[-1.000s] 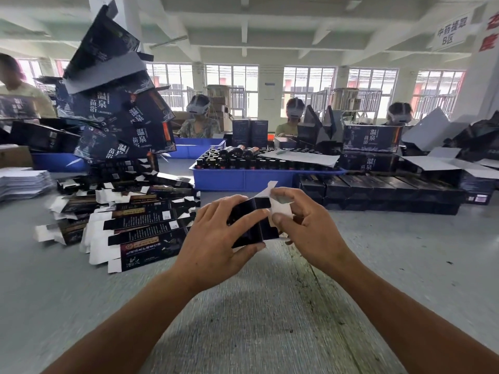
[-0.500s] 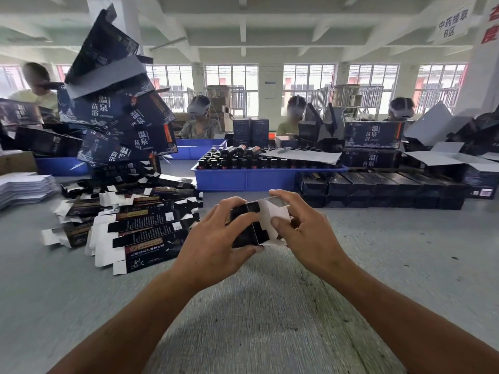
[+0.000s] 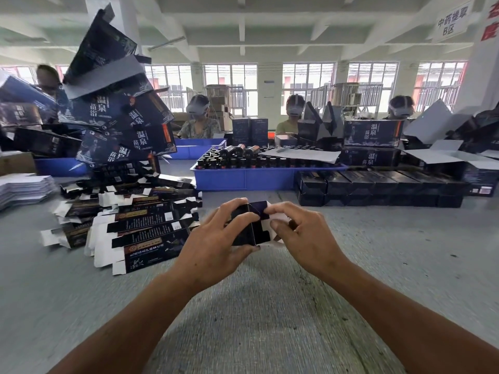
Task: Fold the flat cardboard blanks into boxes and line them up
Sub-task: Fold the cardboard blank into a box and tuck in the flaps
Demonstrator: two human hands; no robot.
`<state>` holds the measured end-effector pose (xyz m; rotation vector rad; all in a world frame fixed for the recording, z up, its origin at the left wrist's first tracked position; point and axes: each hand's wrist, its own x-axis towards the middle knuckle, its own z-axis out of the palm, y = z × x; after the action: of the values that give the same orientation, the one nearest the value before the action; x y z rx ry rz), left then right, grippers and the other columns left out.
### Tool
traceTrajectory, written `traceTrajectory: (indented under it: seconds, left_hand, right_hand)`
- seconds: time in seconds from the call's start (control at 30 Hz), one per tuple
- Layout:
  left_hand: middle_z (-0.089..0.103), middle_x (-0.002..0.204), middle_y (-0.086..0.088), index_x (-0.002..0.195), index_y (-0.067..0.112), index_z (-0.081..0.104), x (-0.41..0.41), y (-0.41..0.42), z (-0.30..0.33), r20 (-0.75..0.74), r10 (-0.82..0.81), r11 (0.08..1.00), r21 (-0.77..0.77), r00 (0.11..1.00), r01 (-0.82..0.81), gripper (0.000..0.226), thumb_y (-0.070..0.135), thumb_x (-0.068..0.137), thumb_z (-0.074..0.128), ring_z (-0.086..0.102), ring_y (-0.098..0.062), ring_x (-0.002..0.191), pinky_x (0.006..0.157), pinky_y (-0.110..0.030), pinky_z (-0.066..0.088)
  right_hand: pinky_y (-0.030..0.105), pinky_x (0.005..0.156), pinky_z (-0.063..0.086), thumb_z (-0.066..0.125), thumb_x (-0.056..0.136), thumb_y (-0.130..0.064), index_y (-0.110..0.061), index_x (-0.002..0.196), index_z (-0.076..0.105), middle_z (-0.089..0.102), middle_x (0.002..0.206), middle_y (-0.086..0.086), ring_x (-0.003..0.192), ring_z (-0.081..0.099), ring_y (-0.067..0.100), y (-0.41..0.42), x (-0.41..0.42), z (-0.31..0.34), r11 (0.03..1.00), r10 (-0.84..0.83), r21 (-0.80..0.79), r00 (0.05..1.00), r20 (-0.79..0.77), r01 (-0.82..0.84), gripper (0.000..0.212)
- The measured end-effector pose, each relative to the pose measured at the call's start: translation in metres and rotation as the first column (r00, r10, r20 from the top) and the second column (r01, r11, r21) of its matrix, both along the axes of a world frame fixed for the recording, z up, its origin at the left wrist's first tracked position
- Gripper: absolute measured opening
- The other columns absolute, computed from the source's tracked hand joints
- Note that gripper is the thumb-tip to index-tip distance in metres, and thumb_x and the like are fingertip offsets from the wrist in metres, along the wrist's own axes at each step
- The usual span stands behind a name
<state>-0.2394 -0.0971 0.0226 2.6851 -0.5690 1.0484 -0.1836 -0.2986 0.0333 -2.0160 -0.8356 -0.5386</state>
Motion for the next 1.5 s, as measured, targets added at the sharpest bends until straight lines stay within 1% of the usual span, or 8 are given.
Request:
traceTrajectory:
  seconds: [0.3, 0.4, 0.5, 0.67, 1.0, 1.2, 1.33, 1.5]
  left_hand:
    - [0.037, 0.156, -0.008, 0.137, 0.04, 0.041, 0.002, 0.004, -0.003, -0.01, 0.012, 0.999, 0.049, 1.0, -0.011, 0.06, 0.039, 0.086, 0.072, 0.05, -0.034, 0.132, 0.084, -0.051, 0.059]
    - [0.039, 0.154, -0.01, 0.136, 0.036, 0.046, 0.004, 0.009, -0.004, -0.015, 0.015, 1.0, 0.027, 1.0, -0.014, 0.057, 0.035, 0.086, 0.073, 0.05, -0.034, 0.132, 0.083, -0.054, 0.059]
    - [0.039, 0.155, -0.008, 0.138, 0.031, 0.054, 0.005, 0.013, -0.006, -0.022, 0.027, 1.0, 0.016, 0.999, -0.026, 0.06, 0.03, 0.083, 0.079, 0.047, -0.032, 0.135, 0.087, -0.054, 0.057]
    - [0.04, 0.154, -0.007, 0.137, 0.03, 0.055, 0.005, 0.011, -0.005, -0.006, 0.003, 1.0, 0.009, 1.0, -0.003, 0.053, 0.039, 0.087, 0.069, 0.047, -0.031, 0.135, 0.091, -0.052, 0.056]
    - [0.041, 0.153, -0.011, 0.137, 0.036, 0.052, 0.001, 0.006, -0.002, -0.005, -0.013, 1.0, 0.026, 1.0, 0.013, 0.051, 0.041, 0.088, 0.062, 0.05, -0.035, 0.132, 0.088, -0.055, 0.058]
    - [0.039, 0.155, -0.009, 0.141, 0.039, 0.041, 0.0, 0.003, -0.001, -0.006, 0.002, 1.0, 0.014, 1.0, -0.002, 0.058, 0.044, 0.087, 0.062, 0.05, -0.033, 0.133, 0.091, -0.054, 0.056]
    - [0.04, 0.154, -0.012, 0.137, 0.037, 0.049, -0.001, 0.002, -0.001, 0.002, 0.005, 0.999, 0.041, 1.0, -0.005, 0.053, 0.04, 0.087, 0.067, 0.05, -0.036, 0.133, 0.088, -0.055, 0.057]
    - [0.04, 0.154, -0.011, 0.135, 0.029, 0.059, -0.001, 0.001, -0.002, 0.009, 0.01, 1.0, 0.017, 1.0, -0.01, 0.053, 0.033, 0.086, 0.075, 0.051, -0.035, 0.131, 0.088, -0.053, 0.058]
  right_hand:
    - [0.003, 0.074, 0.043, 0.064, 0.096, -0.025, -0.026, 0.125, 0.068, 0.072, 0.113, -0.01, 0.086, 0.064, -0.007, 0.0, -0.001, 0.0, 0.999, 0.021, -0.042, 1.0, -0.015, -0.021, 0.029]
    - [0.02, 0.095, 0.044, 0.07, 0.082, -0.056, -0.032, 0.146, 0.047, 0.052, 0.136, -0.017, 0.113, 0.055, -0.001, -0.001, -0.001, -0.001, 0.977, 0.075, -0.19, 0.991, -0.109, -0.094, 0.072]
    - [0.03, 0.104, 0.044, 0.071, 0.074, -0.058, -0.03, 0.155, 0.031, 0.042, 0.149, -0.016, 0.126, 0.046, 0.005, 0.001, -0.002, -0.003, 0.946, 0.105, -0.293, 0.985, -0.134, -0.141, 0.095]
    - [-0.004, 0.082, 0.034, 0.07, 0.09, -0.022, -0.023, 0.15, 0.045, 0.057, 0.141, -0.008, 0.108, 0.048, -0.006, 0.005, -0.002, -0.006, 0.977, 0.023, -0.215, 0.999, 0.023, -0.017, 0.065]
    - [0.022, 0.103, 0.042, 0.073, 0.09, -0.022, -0.022, 0.142, 0.056, 0.062, 0.138, -0.003, 0.116, 0.061, 0.008, 0.003, -0.004, -0.002, 0.992, -0.003, -0.125, 1.0, 0.031, 0.007, 0.055]
    - [-0.005, 0.083, 0.033, 0.072, 0.091, -0.02, -0.024, 0.137, 0.061, 0.068, 0.129, -0.006, 0.097, 0.054, -0.015, 0.002, -0.004, -0.002, 0.994, -0.021, -0.103, 0.999, 0.043, 0.025, 0.047]
    - [0.001, 0.07, 0.043, 0.074, 0.09, -0.022, -0.029, 0.132, 0.062, 0.066, 0.097, -0.02, 0.079, 0.056, -0.021, 0.002, -0.005, -0.003, 0.998, -0.025, -0.064, 0.999, 0.025, 0.027, 0.044]
    - [0.013, 0.074, 0.05, 0.075, 0.088, -0.024, -0.04, 0.129, 0.045, 0.065, 0.116, -0.011, 0.089, 0.068, 0.001, 0.002, -0.004, -0.002, 1.0, -0.005, 0.022, 0.994, -0.109, 0.007, 0.054]
